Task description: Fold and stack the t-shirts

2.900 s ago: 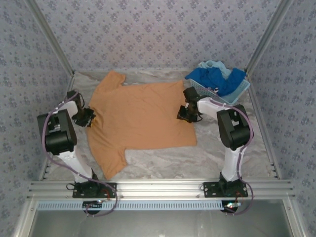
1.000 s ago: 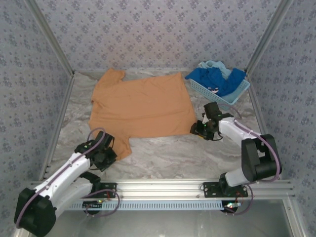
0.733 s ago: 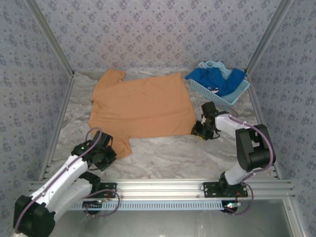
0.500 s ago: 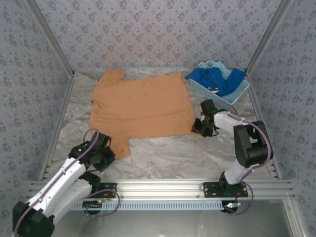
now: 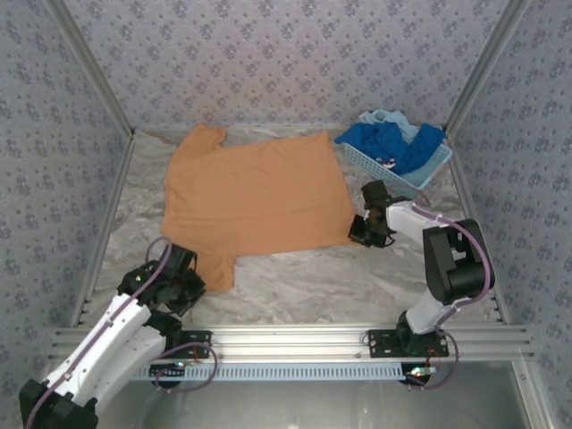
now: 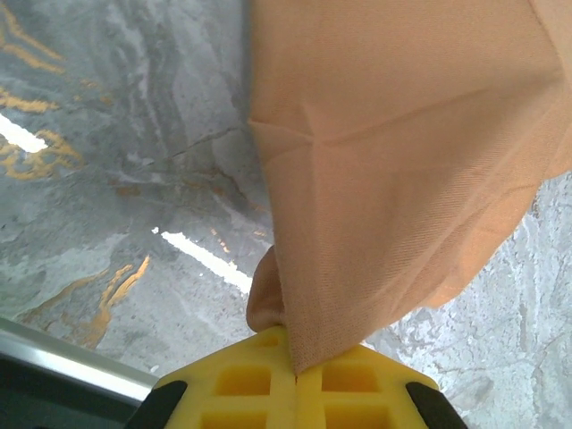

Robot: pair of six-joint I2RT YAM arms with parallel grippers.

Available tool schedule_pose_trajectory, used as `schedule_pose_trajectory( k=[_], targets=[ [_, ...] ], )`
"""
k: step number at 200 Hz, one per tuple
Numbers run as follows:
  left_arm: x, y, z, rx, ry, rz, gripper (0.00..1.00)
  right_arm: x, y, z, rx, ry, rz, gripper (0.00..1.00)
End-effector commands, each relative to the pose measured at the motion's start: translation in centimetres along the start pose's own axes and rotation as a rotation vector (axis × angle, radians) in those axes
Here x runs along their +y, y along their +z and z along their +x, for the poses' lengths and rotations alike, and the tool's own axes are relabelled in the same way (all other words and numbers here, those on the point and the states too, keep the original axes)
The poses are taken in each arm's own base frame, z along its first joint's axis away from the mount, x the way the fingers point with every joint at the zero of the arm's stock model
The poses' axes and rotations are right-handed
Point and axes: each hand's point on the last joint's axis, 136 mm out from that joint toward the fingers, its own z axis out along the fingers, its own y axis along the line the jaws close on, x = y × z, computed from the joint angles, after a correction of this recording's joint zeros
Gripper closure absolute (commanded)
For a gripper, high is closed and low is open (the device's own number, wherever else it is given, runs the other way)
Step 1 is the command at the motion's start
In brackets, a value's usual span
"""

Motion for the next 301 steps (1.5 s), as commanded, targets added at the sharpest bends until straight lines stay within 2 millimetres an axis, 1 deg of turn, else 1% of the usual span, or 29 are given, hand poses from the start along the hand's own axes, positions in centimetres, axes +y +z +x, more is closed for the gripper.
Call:
schedule_pose_trajectory(
  k=[1,6,12,29,55,69,84,107,119,127,138,150,172,192,221,242,250,253,269,287,301],
  targets=[
    [1.1,-1.0,0.9,0.02,-0.054,-0.007,1.0,-1.3,-1.4,2.2,0.015,0.004,0.058,1.0],
    [1.1,-1.2,0.9,0.019,-0.06,0.005,1.0,-1.2,-1.6,2.4,0.01,0.001,0.053,1.0],
    [1.0,-1.3,1.0,0.017,-0.061,0.027,1.0,-1.8,-1.8,3.4,0.029,0.001,0.066,1.0],
    [1.0,-1.5,1.3,0.014,-0.057,0.06,1.0,-2.2,-2.4,5.1,0.043,-0.013,0.066,1.0],
    [0.2,-2.4,1.2,-0.005,-0.012,0.1,1.0,-2.5,-3.6,6.6,0.039,-0.028,0.068,1.0],
    [-0.7,-3.1,0.7,-0.038,0.012,0.124,1.0,-2.5,-4.1,7.1,0.039,-0.018,0.049,1.0],
    [-2.7,-4.5,-0.6,-0.102,0.042,0.168,1.0,-2.2,-4.3,7.3,0.049,0.004,0.033,1.0],
    [-6.4,-7.9,-3.6,-0.244,0.106,0.162,1.0,-1.3,-4.8,6.4,0.057,0.064,-0.003,1.0],
    [-8.4,-9.2,-4.8,-0.283,0.145,0.129,1.0,-0.7,-5.0,5.8,0.074,0.104,-0.024,1.0],
    [-9.7,-9.5,-5.5,-0.29,0.168,0.109,1.0,-0.3,-5.0,5.5,0.093,0.127,-0.038,1.0],
    [-11.6,-9.4,-6.3,-0.277,0.202,0.106,1.0,0.3,-5.1,5.0,0.11,0.152,-0.052,1.0],
    [-13.0,-9.2,-7.4,-0.267,0.214,0.113,1.0,0.8,-5.1,4.3,0.125,0.176,-0.06,1.0],
    [-14.4,-9.0,-10.0,-0.26,0.193,0.127,1.0,1.4,-4.9,2.8,0.138,0.217,-0.06,1.0],
    [-15.9,-8.7,-12.3,-0.257,0.23,0.128,1.0,1.9,-4.9,1.0,0.118,0.251,-0.077,1.0],
    [-18.1,-7.8,-14.5,-0.231,0.308,0.122,1.0,2.3,-5.2,-1.6,0.064,0.273,-0.07,1.0],
    [-19.5,-7.9,-16.1,-0.254,0.352,0.126,1.0,2.8,-5.2,-3.5,0.044,0.281,-0.066,1.0],
    [-19.9,-7.9,-16.7,-0.265,0.359,0.12,1.0,2.8,-5.0,-3.8,0.043,0.282,-0.056,1.0],
    [-20.0,-7.9,-17.0,-0.268,0.361,0.117,1.0,3.4,-5.6,-4.8,0.02,0.278,-0.069,1.0],
    [-20.3,-7.8,-18.3,-0.277,0.36,0.103,1.0,3.5,-5.5,-6.0,0.005,0.284,-0.051,1.0],
    [-20.8,-7.6,-19.6,-0.294,0.368,0.095,1.0,3.5,-4.9,-6.8,0.007,0.296,-0.032,1.0],
    [-21.1,-7.1,-20.5,-0.29,0.374,0.082,1.0,3.6,-4.5,-7.4,0.004,0.313,-0.028,1.0]
  ],
)
